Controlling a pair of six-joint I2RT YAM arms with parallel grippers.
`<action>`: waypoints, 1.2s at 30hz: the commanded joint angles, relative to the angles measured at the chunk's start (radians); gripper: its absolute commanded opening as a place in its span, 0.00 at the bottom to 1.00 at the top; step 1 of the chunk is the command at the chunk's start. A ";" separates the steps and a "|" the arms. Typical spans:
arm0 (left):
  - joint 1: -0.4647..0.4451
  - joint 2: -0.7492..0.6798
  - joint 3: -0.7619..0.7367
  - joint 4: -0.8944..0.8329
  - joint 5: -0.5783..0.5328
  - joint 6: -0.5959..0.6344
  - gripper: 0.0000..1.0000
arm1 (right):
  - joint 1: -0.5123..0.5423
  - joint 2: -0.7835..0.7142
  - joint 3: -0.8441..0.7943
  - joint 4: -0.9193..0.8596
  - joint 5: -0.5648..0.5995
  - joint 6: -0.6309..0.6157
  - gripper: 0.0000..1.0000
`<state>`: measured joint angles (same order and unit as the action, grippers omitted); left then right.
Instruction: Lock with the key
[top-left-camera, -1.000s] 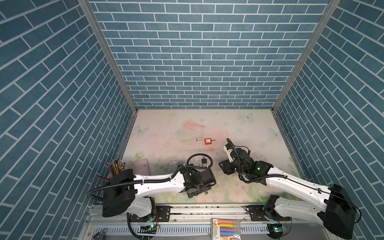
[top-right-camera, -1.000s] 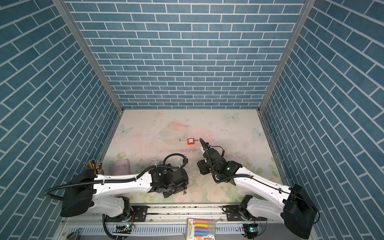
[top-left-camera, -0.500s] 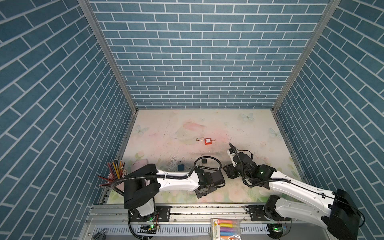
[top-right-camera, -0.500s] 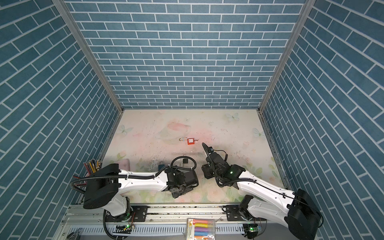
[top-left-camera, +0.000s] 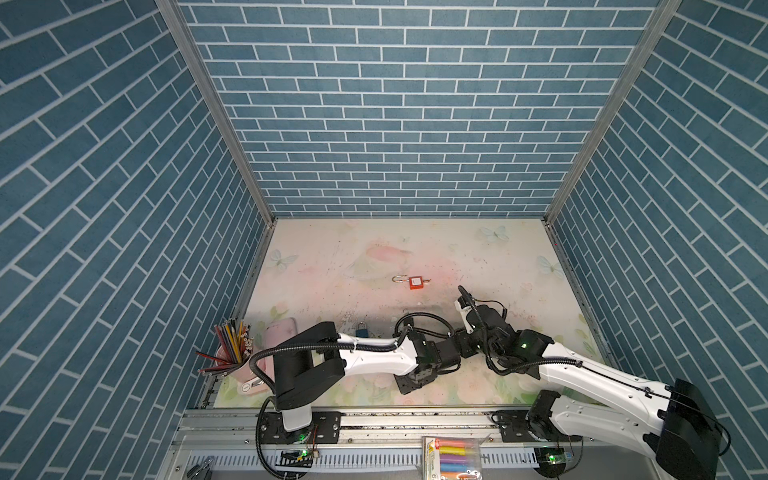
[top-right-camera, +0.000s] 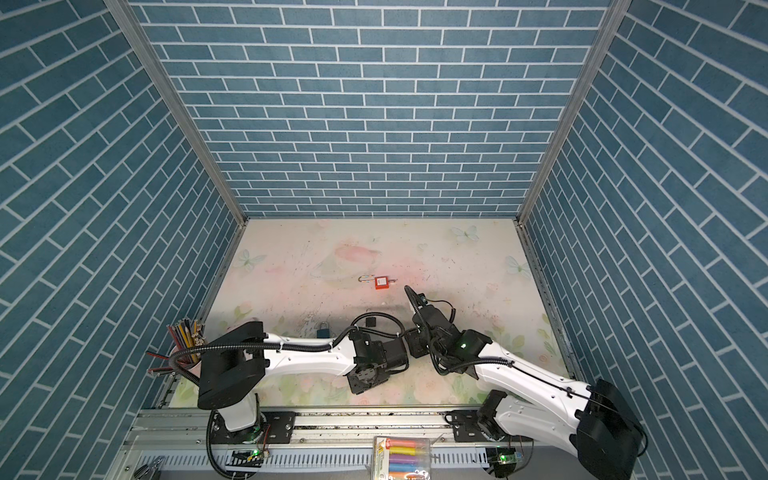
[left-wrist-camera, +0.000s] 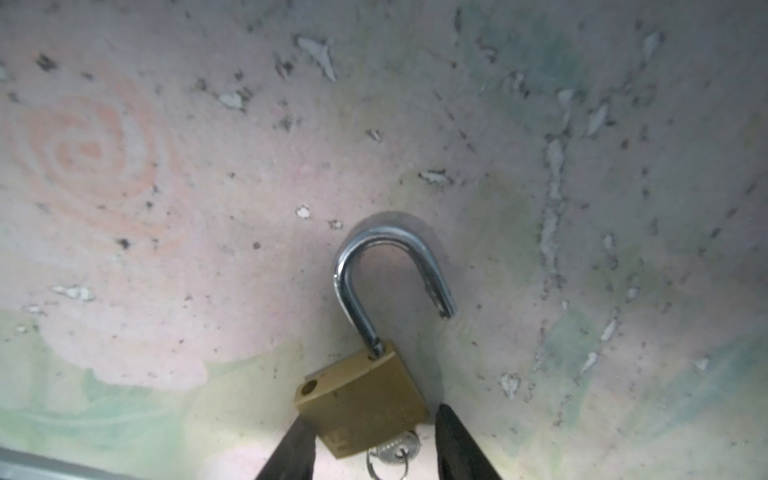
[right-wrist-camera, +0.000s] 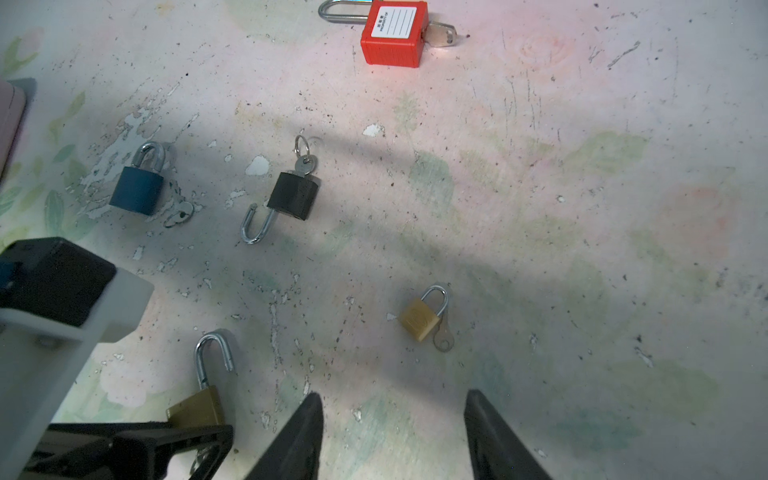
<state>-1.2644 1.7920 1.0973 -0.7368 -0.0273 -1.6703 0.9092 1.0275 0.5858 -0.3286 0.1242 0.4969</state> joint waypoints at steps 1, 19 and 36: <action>0.003 0.019 -0.006 -0.047 -0.002 -0.042 0.48 | -0.002 -0.003 0.001 -0.008 0.019 -0.019 0.56; 0.012 0.004 -0.030 -0.054 -0.032 -0.203 0.57 | -0.005 -0.008 -0.001 -0.018 0.010 -0.026 0.56; 0.012 0.036 0.022 -0.080 -0.029 -0.289 0.42 | -0.017 -0.042 -0.014 -0.030 0.006 -0.025 0.56</action>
<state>-1.2560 1.7996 1.1053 -0.7837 -0.0490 -1.9205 0.8963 0.9993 0.5854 -0.3302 0.1238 0.4896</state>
